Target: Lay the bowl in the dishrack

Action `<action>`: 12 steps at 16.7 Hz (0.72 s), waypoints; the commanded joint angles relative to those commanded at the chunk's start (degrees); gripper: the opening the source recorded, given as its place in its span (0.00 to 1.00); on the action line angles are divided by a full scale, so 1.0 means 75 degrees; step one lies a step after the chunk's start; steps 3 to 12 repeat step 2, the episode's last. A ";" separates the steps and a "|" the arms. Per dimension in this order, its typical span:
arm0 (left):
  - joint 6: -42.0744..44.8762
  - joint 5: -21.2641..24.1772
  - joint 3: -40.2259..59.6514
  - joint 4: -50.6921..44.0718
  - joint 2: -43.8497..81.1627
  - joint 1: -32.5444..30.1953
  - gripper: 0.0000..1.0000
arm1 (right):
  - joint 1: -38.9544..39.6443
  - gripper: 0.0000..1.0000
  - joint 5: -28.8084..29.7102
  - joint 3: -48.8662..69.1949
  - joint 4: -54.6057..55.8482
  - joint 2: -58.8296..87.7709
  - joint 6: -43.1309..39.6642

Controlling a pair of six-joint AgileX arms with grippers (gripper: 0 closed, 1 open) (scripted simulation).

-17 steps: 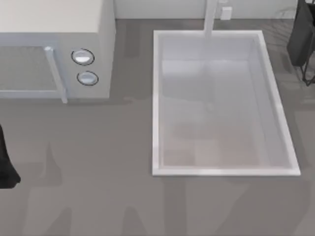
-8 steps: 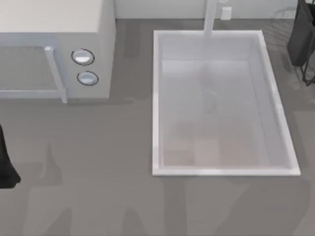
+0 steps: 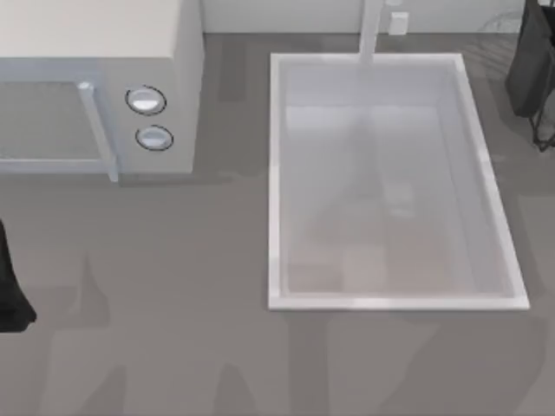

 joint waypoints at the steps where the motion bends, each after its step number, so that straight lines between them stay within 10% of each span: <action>1: 0.0000 0.0000 0.0000 0.0000 0.0000 0.0000 1.00 | 0.0000 1.00 0.0000 0.0000 0.0000 0.0000 0.0000; 12: 0.0000 0.0000 0.0000 0.0000 0.0000 0.0000 1.00 | 0.0000 1.00 0.0000 0.0000 0.0000 0.0000 0.0000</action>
